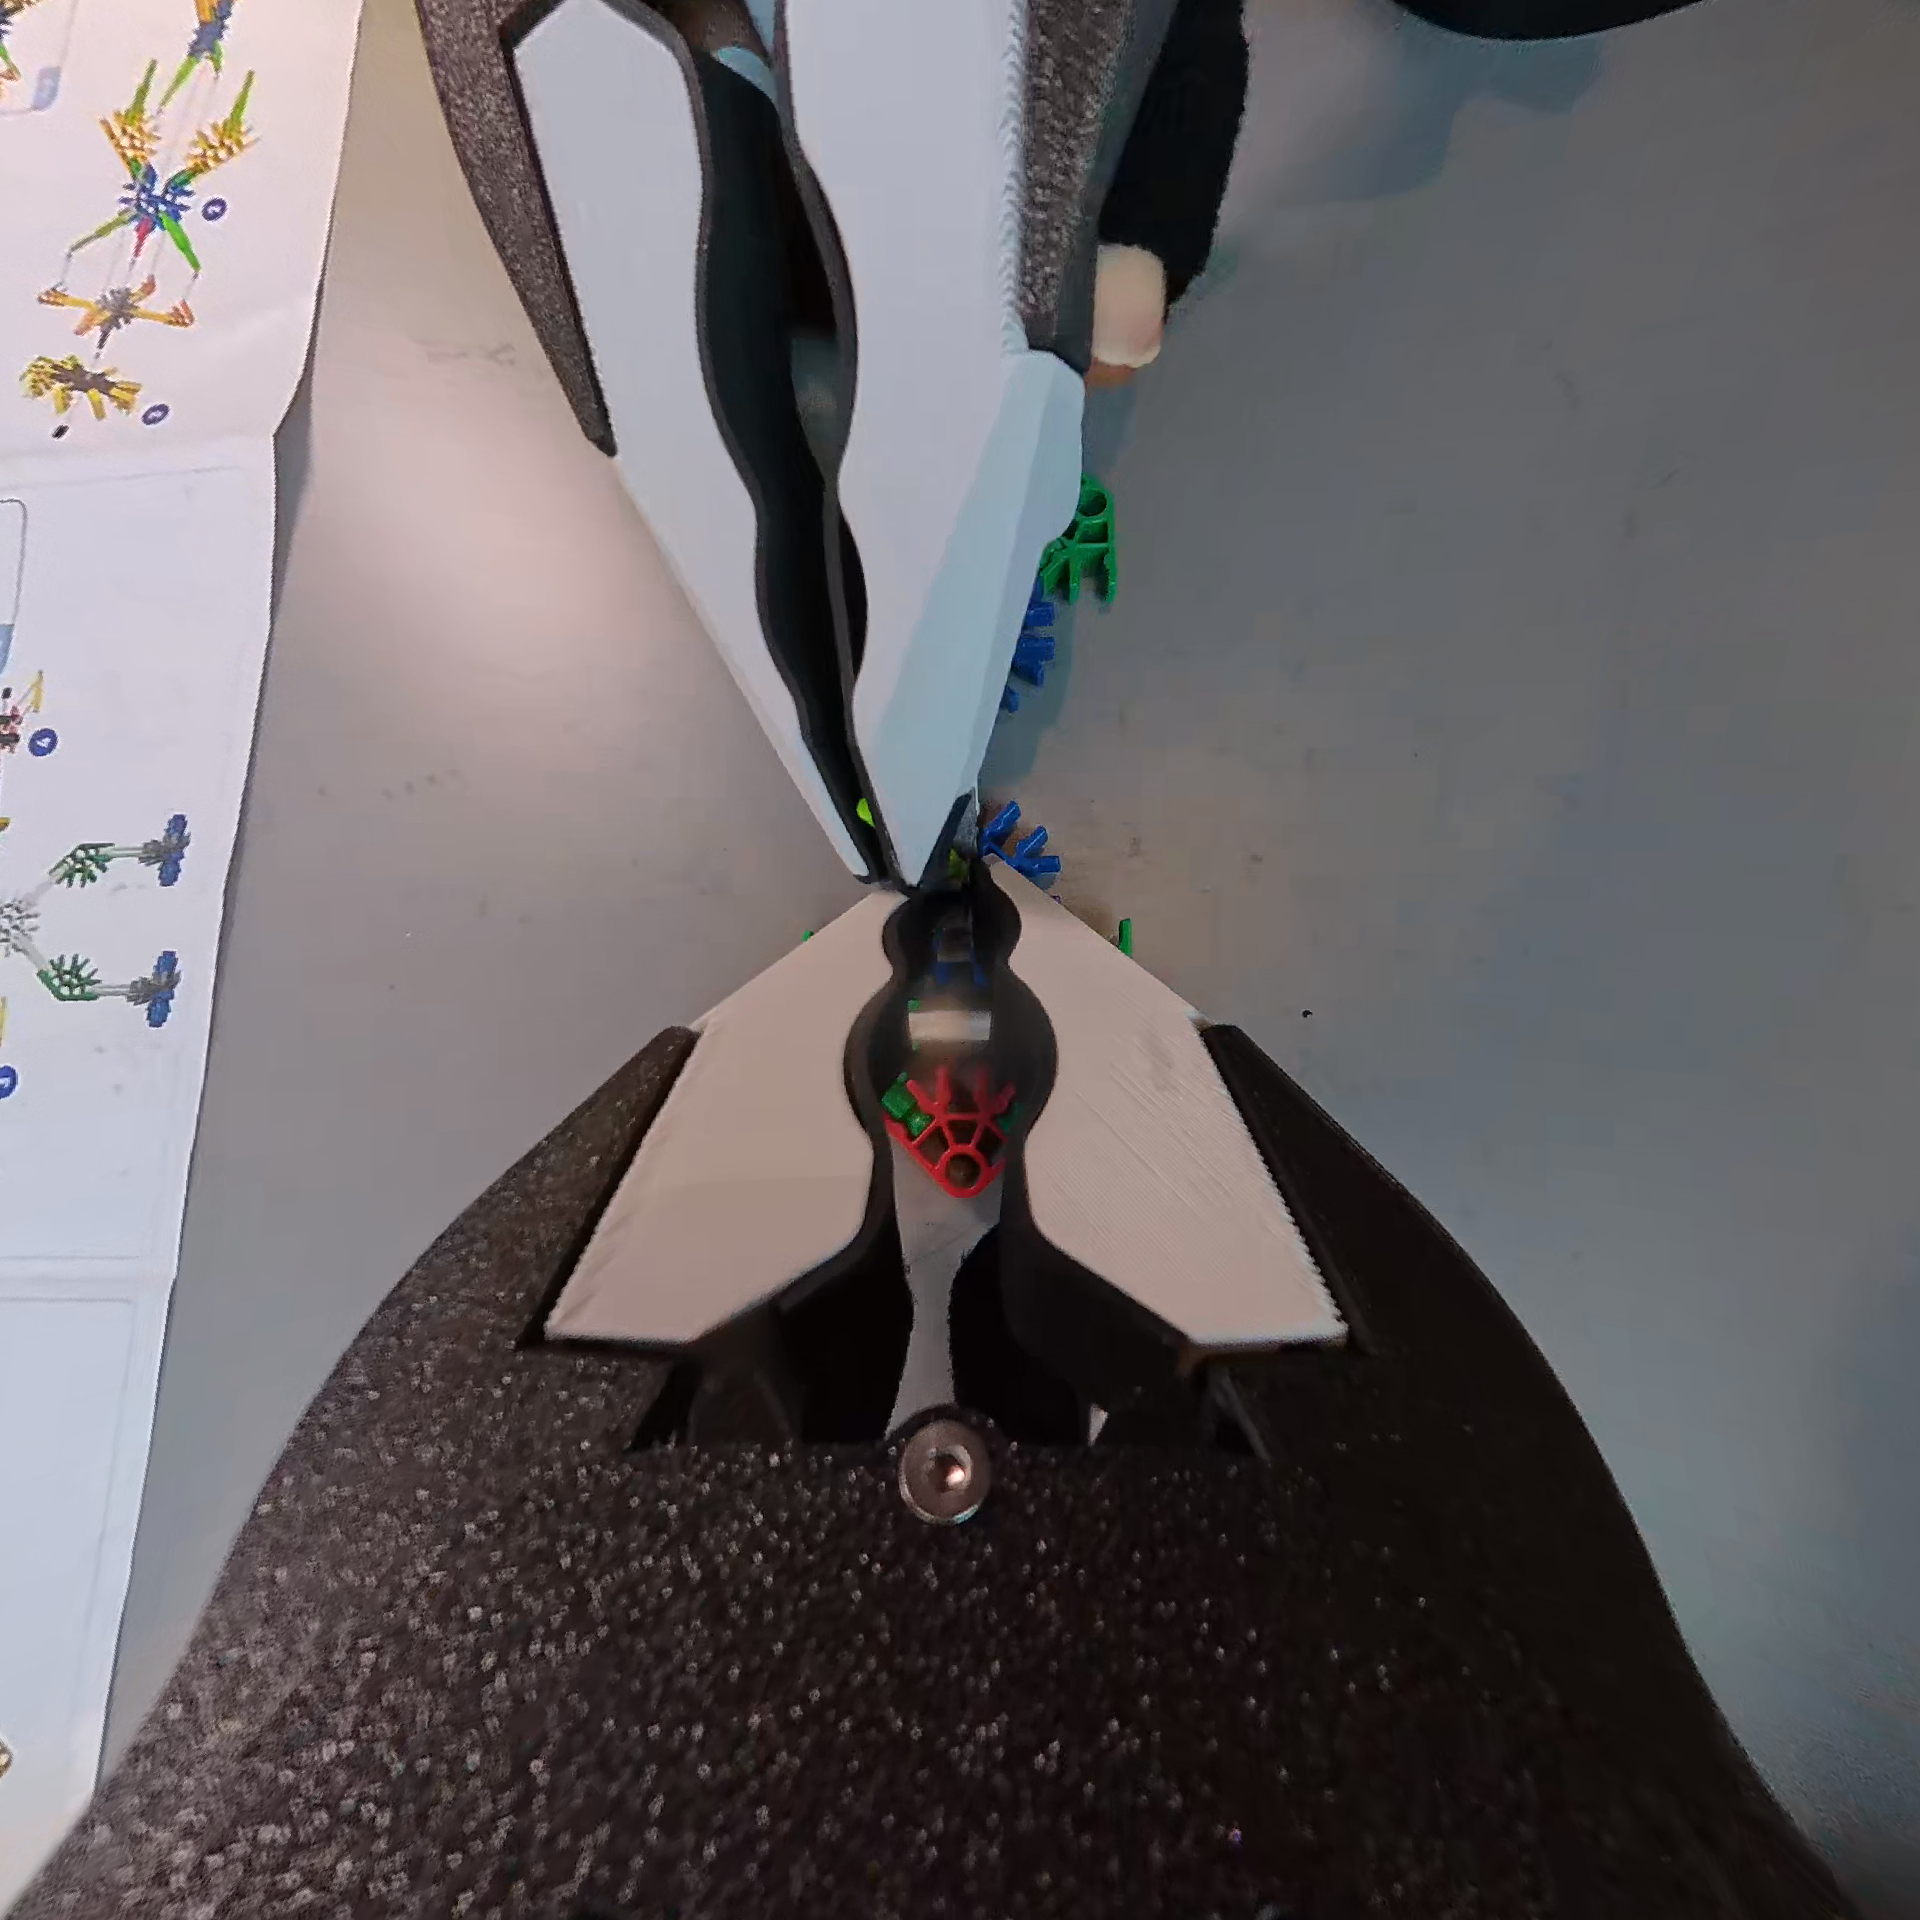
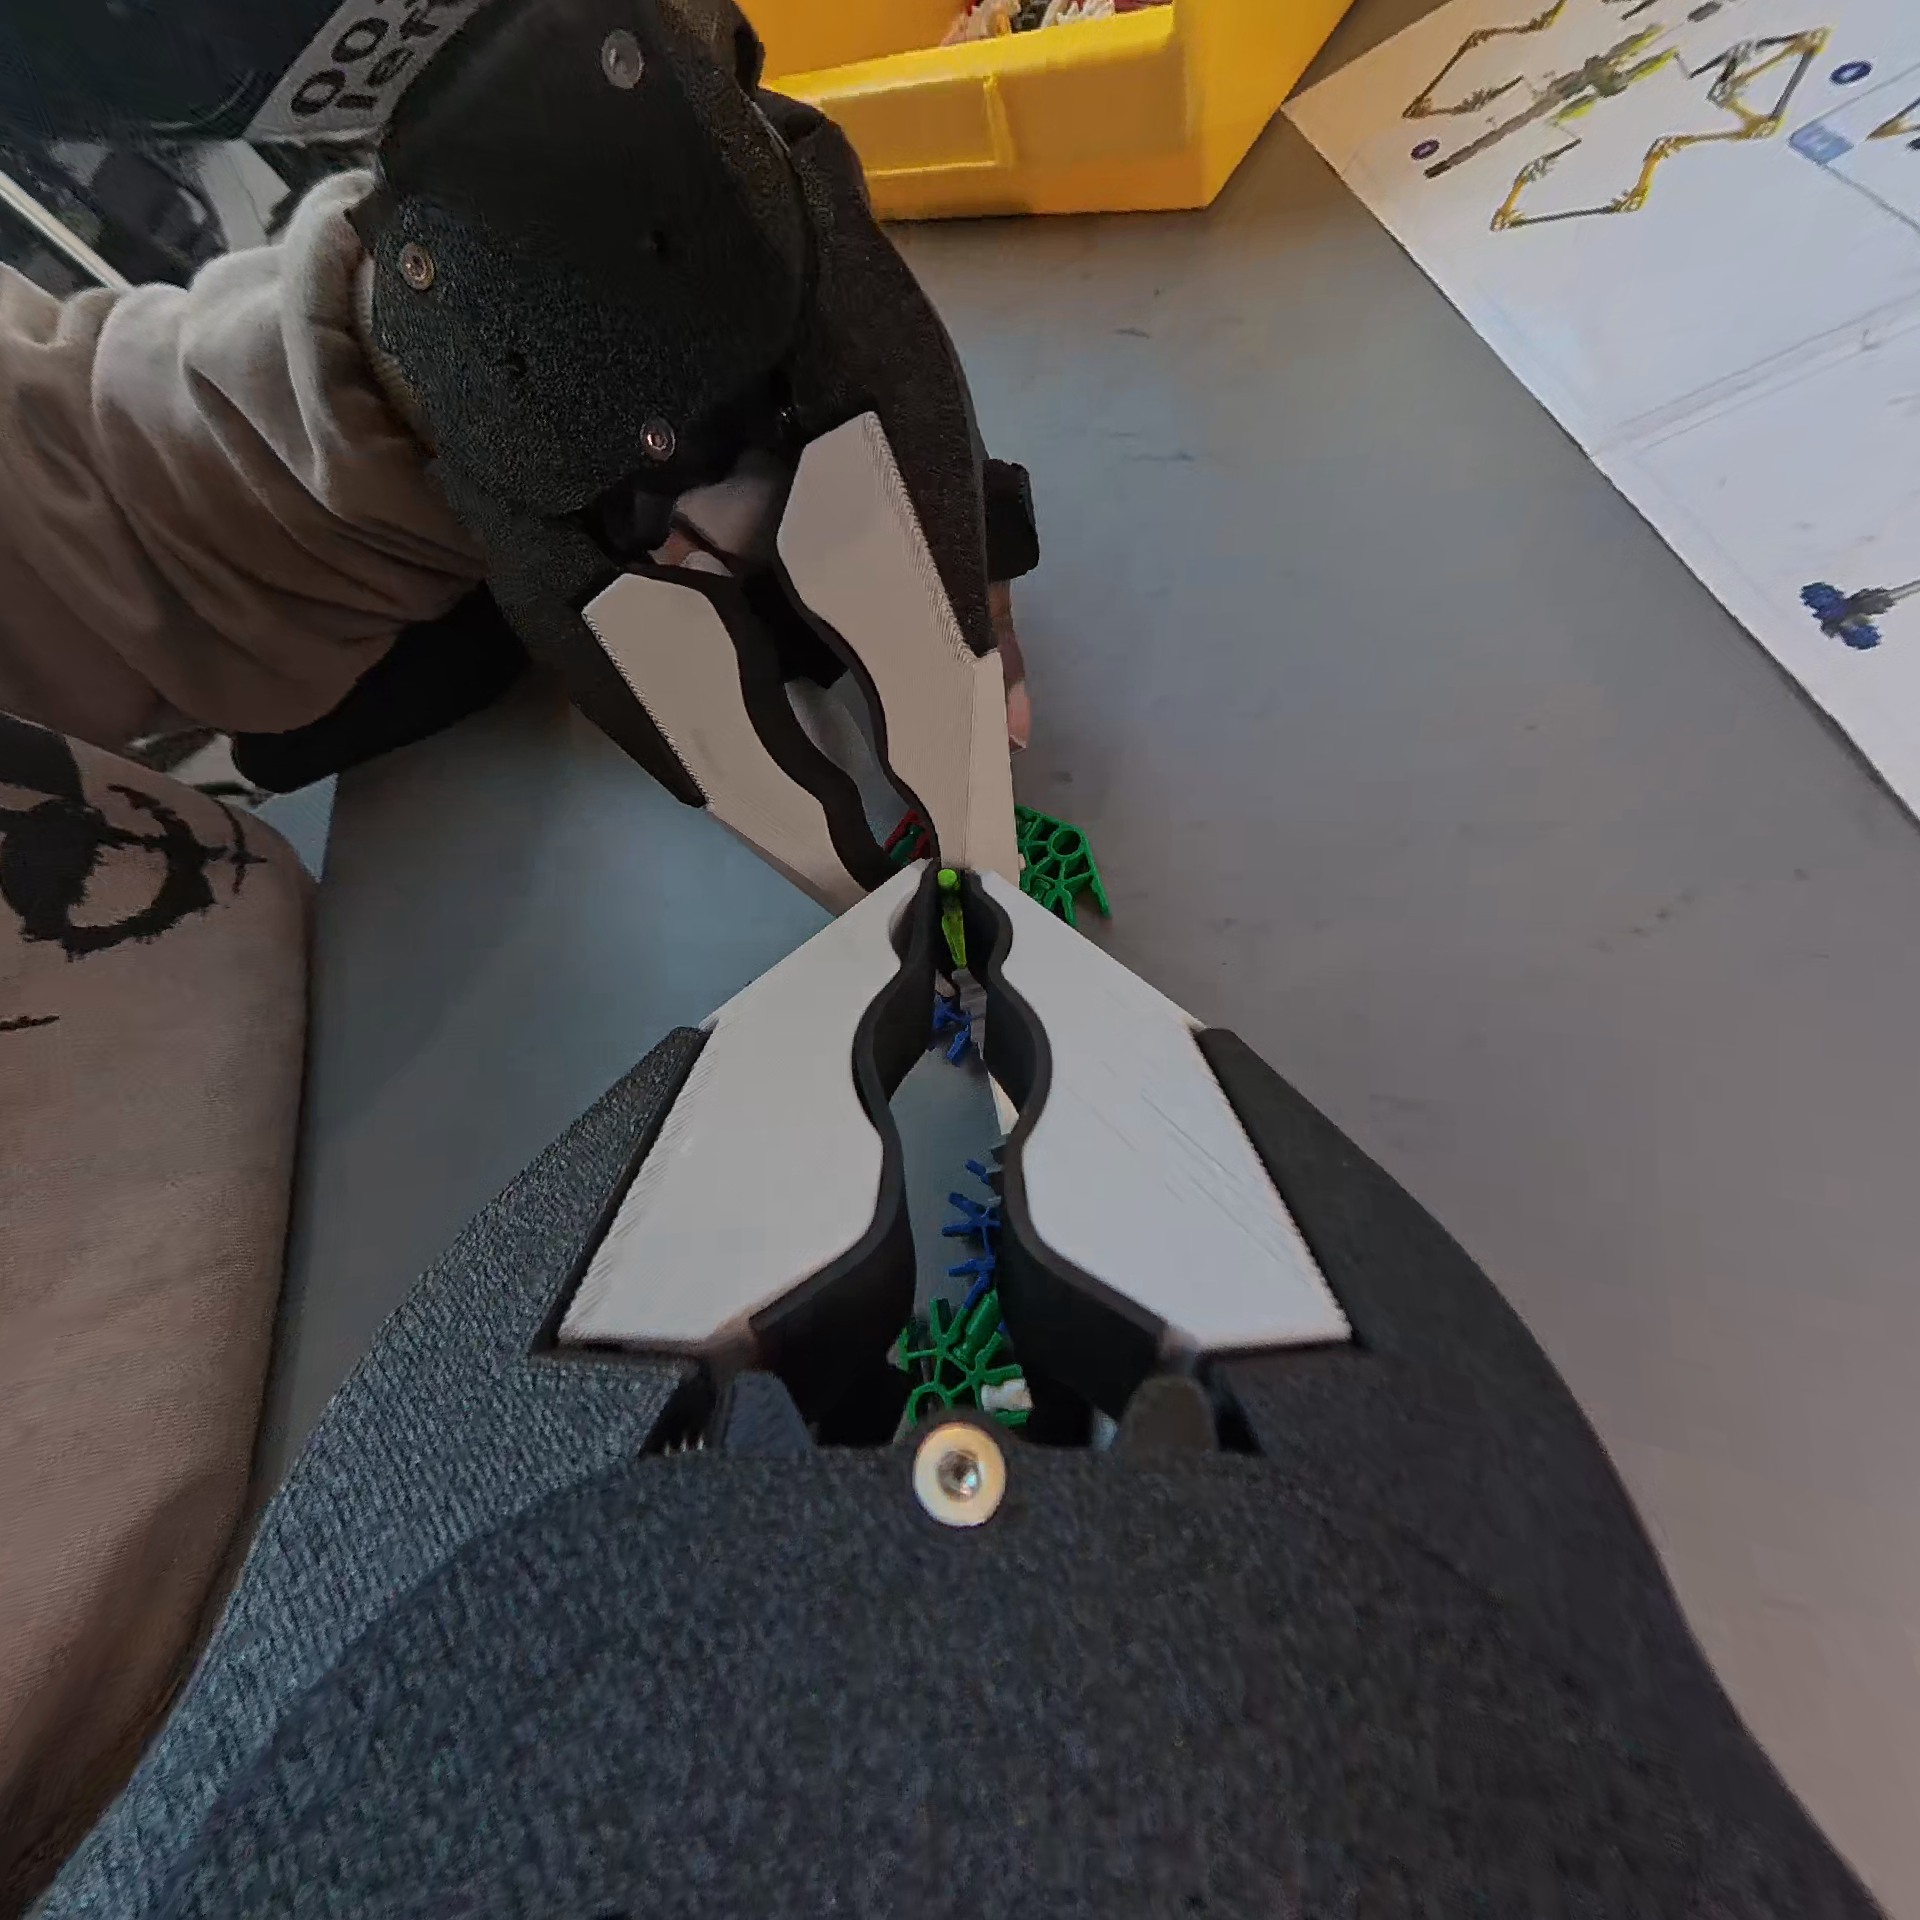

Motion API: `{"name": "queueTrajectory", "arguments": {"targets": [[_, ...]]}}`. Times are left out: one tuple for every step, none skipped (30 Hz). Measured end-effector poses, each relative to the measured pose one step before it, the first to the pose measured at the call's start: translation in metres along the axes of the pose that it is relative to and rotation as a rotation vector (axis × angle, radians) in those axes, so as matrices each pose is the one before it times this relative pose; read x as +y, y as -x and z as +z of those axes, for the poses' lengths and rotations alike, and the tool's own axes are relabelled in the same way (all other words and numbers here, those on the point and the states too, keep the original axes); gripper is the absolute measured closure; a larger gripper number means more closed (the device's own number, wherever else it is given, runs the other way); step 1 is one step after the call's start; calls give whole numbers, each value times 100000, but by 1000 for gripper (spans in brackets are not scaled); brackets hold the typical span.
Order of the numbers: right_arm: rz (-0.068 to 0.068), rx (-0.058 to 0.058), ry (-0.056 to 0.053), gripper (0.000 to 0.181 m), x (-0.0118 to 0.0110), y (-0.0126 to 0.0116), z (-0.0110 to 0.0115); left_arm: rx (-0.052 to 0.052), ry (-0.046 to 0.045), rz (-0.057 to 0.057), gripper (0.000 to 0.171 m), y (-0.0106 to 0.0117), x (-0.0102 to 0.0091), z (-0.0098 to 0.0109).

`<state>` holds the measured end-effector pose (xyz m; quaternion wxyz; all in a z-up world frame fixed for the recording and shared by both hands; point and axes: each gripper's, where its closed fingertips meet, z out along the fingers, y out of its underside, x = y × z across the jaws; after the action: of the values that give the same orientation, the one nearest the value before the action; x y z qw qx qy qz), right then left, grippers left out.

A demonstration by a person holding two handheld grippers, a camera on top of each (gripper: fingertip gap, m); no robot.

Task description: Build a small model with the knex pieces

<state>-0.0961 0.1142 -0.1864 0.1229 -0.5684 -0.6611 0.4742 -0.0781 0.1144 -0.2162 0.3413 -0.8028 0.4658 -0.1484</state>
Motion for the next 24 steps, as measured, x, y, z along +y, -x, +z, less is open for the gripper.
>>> {"name": "queueTrajectory", "arguments": {"targets": [[2864,-2796,742,179,5,-8,22,-534,-983,-190,166,8,1,-1],[2082,-2062,999,179,0,-36,-3,-674,-760,178,166,-3,3,3],[1161,-1772,1154,179,22,4,9,-629,-579,248,166,-3,-5,8],[1107,-1632,1102,179,-10,-5,8,-424,-623,287,166,-4,5,-3],[1548,-1812,800,179,0,-15,17,-299,-811,496,165,-6,1,1],[2240,-2156,446,179,-30,-37,17,-305,-1003,720,165,8,5,-6],[2317,-2238,224,179,-40,-36,18,-189,-1003,403,165,11,6,-18],[1843,-1966,147,179,-39,-24,34,75,-808,-362,165,8,12,-11],[1333,-1604,125,179,-42,-32,28,157,-660,-492,165,11,25,-26],[1303,-1473,137,179,-39,-19,13,142,-681,-290,165,12,3,-8],[1391,-1593,50,179,-30,-36,-10,154,-672,-154,165,14,-2,-3],[1578,-1325,-201,179,-52,-77,-1,46,-473,145,165,22,-3,-5],[1187,-1259,-177,179,-42,-38,15,-82,-189,531,165,37,15,-5],[1095,-1073,-32,179,-18,-37,-5,-75,-76,423,165,19,11,-8],[1093,-910,48,179,-22,-29,4,-48,-162,21,165,9,0,1],[1154,-933,184,179,-6,-21,-7,25,-230,-256,165,-2,-1,-1],[1529,-1065,349,179,-19,-45,-15,20,-174,-186,165,0,-6,-6],[1651,-858,466,179,-32,-64,10,-21,-12,69,165,4,15,-3],[1872,-814,555,179,-29,-73,21,-58,125,278,165,6,17,-12],[2240,-716,450,179,-47,-116,18,-137,200,500,165,4,28,-8],[2123,19,433,180,-57,-178,4,-149,267,364,165,0,21,-9],[1507,79,773,180,-28,-102,3,-150,248,176,164,1,22,-9],[1061,351,838,180,-23,-79,18,-189,187,281,164,14,13,-5],[872,416,829,180,-31,-59,27,-194,197,288,164,6,17,-10]]}}
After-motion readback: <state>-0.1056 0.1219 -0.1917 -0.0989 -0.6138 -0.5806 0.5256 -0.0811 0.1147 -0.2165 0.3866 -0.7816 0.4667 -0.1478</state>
